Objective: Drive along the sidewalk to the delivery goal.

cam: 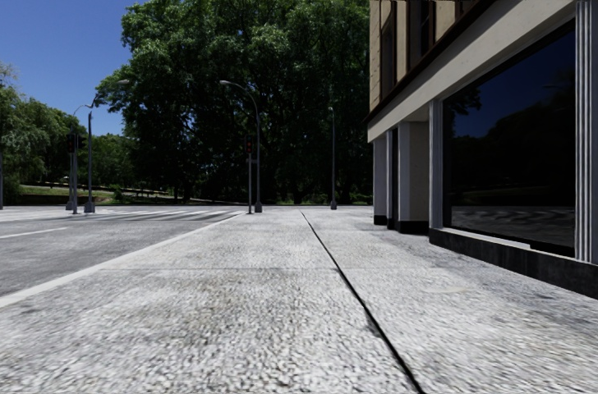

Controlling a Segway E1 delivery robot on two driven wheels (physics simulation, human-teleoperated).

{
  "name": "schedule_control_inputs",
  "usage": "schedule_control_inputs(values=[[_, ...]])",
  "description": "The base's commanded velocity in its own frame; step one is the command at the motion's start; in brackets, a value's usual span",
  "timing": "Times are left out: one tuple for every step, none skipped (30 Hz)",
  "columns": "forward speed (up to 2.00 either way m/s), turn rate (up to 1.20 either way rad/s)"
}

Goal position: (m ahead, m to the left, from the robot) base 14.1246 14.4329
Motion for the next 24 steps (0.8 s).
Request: schedule_control_inputs(values=[[2.00, 0.00], [2.00, 0.00], [2.00, 0.00], [2.00, 0.00], [2.00, 0.00], [2.00, 0.00], [2.00, 0.00], [2.00, 0.00], [2.00, 0.00], [2.00, 0.00], [2.00, 0.03], [2.00, 0.10], [2.00, 0.10], [2.00, 0.16], [2.00, 0.18], [2.00, 0.19], [2.00, 0.19], [2.00, 0.19], [2.00, 0.19], [2.00, 0.19], [2.00, 0.19], [2.00, 0.19], [2.00, 0.19], [2.00, 0.10]])
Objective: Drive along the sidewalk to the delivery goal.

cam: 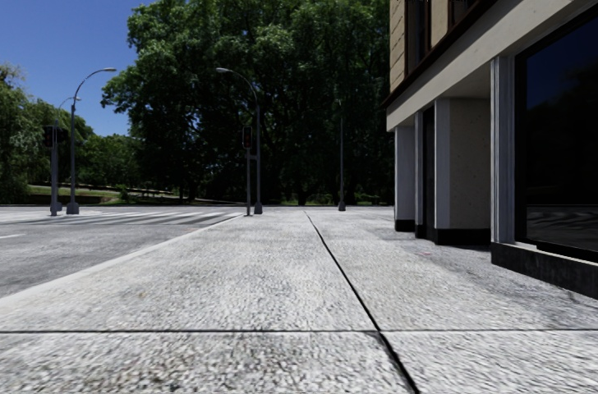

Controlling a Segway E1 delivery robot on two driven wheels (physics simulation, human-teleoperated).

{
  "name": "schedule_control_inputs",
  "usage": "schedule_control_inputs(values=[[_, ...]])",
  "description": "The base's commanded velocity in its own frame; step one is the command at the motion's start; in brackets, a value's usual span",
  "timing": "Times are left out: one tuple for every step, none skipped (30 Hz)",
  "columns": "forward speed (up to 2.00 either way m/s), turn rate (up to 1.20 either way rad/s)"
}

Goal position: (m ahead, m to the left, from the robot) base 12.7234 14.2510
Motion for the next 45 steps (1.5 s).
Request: schedule_control_inputs(values=[[2.00, 0.10], [2.00, 0.00], [2.00, 0.00], [2.00, 0.00], [2.00, 0.00], [2.00, 0.00], [2.00, 0.00], [2.00, 0.00], [2.00, 0.00], [2.00, 0.00], [2.00, 0.00], [2.00, 0.00], [2.00, 0.00], [2.00, 0.00], [2.00, 0.00], [2.00, 0.00], [2.00, 0.00], [2.00, 0.00], [2.00, 0.00], [2.00, 0.00], [2.00, 0.00], [2.00, 0.00], [2.00, 0.00], [2.00, 0.00], [2.00, 0.00], [2.00, 0.00], [2.00, 0.00], [2.00, 0.00], [2.00, 0.00], [2.00, 0.00], [2.00, 0.00], [2.00, 0.00], [2.00, 0.00], [2.00, 0.00], [2.00, 0.00], [2.00, 0.00], [2.00, 0.00], [2.00, 0.00], [2.00, 0.00], [2.00, 0.00], [2.00, 0.00], [2.00, 0.00], [2.00, 0.00], [2.00, 0.00], [2.00, 0.00]])
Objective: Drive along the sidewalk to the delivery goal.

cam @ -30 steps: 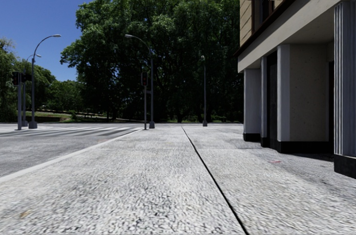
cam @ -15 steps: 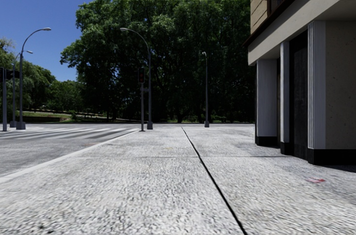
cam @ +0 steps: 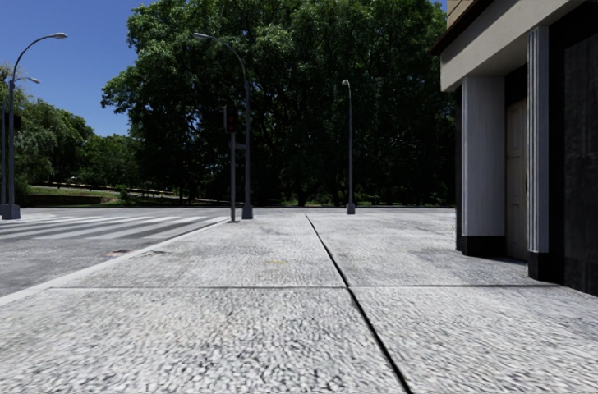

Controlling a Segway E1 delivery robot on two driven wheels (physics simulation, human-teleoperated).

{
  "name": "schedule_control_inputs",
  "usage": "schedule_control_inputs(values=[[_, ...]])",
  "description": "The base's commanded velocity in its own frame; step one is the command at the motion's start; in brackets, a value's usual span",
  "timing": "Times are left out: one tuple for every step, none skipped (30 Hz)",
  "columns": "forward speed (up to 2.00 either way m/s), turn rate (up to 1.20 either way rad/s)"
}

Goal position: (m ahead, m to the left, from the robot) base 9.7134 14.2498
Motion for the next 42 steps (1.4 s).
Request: schedule_control_inputs(values=[[2.00, 0.00], [2.00, 0.00], [2.00, 0.00], [2.00, 0.00], [2.00, 0.00], [2.00, 0.00], [2.00, 0.00], [2.00, 0.00], [2.00, 0.00], [2.00, 0.00], [2.00, 0.00], [2.00, 0.00], [2.00, 0.00], [2.00, 0.00], [2.00, 0.00], [2.00, 0.00], [2.00, 0.00], [2.00, 0.00], [2.00, 0.00], [2.00, 0.00], [2.00, 0.00], [2.00, 0.00], [2.00, 0.00], [2.00, 0.00], [2.00, 0.00], [2.00, 0.00], [2.00, 0.00], [2.00, 0.00], [2.00, 0.00], [2.00, 0.00], [2.00, 0.00], [2.00, 0.00], [2.00, 0.00], [2.00, 0.00], [2.00, 0.00], [2.00, 0.00], [2.00, 0.00], [2.00, 0.00], [2.00, 0.00], [2.00, 0.00], [2.00, 0.31], [2.00, 0.35]])
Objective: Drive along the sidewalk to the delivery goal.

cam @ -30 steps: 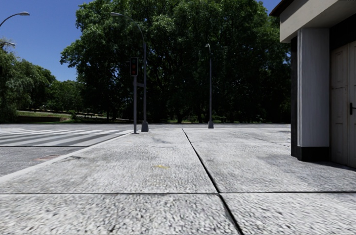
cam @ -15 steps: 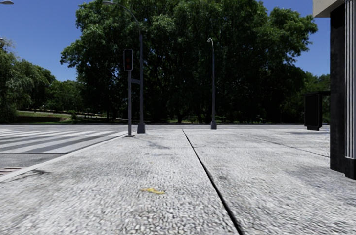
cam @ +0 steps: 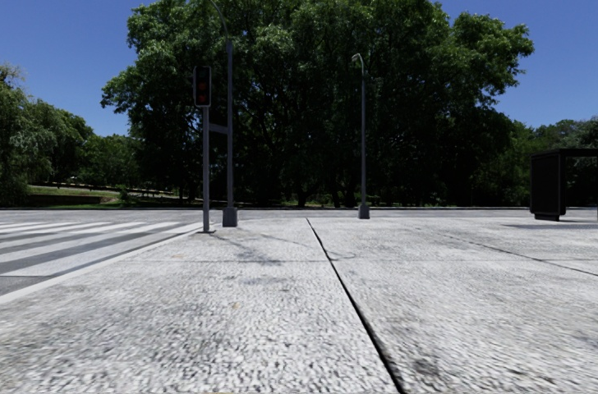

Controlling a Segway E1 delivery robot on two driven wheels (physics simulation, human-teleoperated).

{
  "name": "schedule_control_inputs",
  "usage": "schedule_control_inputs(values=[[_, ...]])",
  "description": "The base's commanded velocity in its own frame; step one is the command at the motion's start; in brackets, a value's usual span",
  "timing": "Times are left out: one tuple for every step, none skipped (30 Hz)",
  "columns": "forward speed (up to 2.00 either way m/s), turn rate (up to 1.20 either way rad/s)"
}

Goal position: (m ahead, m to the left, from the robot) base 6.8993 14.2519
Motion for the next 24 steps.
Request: schedule_control_inputs(values=[[2.00, 0.35], [2.00, 0.36], [2.00, 0.36], [2.00, 0.36], [2.00, 0.36], [2.00, 0.36], [2.00, 0.36], [2.00, 0.36], [2.00, 0.36], [2.00, 0.36], [2.00, 0.36], [2.00, 0.37], [2.00, 0.39], [2.00, 0.41], [2.00, 0.41], [2.00, 0.44], [2.00, 0.46], [2.00, 0.46], [2.00, 0.47], [2.00, 0.47], [2.00, 0.47], [2.00, 0.48], [2.00, 0.48], [2.00, 0.51]])
